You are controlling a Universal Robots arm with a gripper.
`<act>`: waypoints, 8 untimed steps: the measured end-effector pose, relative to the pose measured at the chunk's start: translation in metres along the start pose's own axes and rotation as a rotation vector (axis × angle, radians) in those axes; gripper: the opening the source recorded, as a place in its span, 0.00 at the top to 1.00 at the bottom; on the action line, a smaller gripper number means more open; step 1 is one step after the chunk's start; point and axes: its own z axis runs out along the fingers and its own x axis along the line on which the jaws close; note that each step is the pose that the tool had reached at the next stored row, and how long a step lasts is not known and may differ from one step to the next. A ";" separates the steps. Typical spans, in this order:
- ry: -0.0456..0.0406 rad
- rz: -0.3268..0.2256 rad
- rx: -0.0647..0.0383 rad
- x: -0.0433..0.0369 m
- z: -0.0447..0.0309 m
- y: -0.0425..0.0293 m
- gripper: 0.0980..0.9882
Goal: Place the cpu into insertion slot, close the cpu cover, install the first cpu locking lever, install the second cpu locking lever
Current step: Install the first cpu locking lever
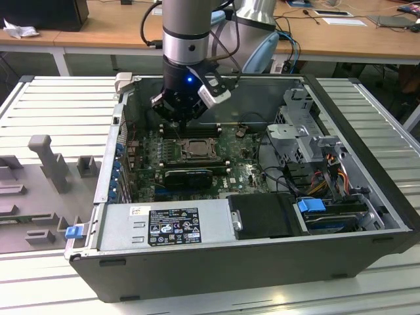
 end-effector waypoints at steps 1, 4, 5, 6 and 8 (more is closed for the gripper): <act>0.0001 0.000 0.000 0.0031 0.0000 0.0006 0.99; -0.0011 0.022 -0.001 0.0109 0.0009 0.0025 0.99; -0.0013 0.030 -0.001 0.0111 0.0009 0.0025 0.99; -0.0017 0.037 -0.001 0.0113 0.0011 0.0025 0.99; -0.0020 0.042 -0.001 0.0123 0.0012 0.0027 0.99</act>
